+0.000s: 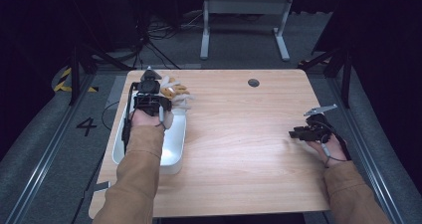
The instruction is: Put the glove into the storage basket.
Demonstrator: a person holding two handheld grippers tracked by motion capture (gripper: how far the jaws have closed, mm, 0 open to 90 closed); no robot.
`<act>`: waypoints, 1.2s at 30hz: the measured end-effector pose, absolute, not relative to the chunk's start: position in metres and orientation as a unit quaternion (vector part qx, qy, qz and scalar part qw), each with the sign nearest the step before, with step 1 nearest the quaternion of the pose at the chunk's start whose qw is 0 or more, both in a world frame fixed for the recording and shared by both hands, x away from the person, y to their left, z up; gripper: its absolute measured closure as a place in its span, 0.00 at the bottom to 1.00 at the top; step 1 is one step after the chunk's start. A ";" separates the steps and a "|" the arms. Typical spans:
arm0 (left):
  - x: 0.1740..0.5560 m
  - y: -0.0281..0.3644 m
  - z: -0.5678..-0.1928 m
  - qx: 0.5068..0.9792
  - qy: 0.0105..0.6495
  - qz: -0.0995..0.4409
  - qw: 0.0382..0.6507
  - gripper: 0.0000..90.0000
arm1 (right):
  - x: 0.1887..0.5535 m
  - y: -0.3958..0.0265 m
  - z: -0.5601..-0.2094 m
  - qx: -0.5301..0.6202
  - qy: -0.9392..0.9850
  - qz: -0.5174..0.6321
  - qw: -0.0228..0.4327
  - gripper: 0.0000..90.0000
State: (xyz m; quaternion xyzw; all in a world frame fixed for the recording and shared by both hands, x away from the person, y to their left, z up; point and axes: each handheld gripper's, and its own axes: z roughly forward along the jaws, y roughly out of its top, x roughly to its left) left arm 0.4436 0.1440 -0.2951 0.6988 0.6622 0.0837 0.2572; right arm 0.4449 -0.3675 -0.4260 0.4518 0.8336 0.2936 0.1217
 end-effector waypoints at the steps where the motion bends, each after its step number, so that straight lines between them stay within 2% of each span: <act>1: 0.444 0.147 -0.297 0.697 0.667 0.076 0.254 0.76 | 0.445 -0.367 -0.425 0.449 0.835 0.293 0.123 0.72; 7: 0.444 0.154 -0.299 0.696 0.672 0.055 0.245 0.76 | 0.444 -0.367 -0.425 0.448 0.836 0.294 0.123 0.72; 18: 0.440 0.168 -0.305 0.686 0.688 0.058 0.230 0.76 | 0.444 -0.366 -0.425 0.446 0.837 0.293 0.122 0.72; 28: 0.438 0.175 -0.326 0.674 0.699 0.053 0.233 0.76 | 0.441 -0.372 -0.419 0.449 0.829 0.309 0.128 0.72; 36: 0.441 0.182 -0.349 0.666 0.713 0.046 0.212 0.76 | 0.442 -0.370 -0.422 0.445 0.834 0.302 0.124 0.72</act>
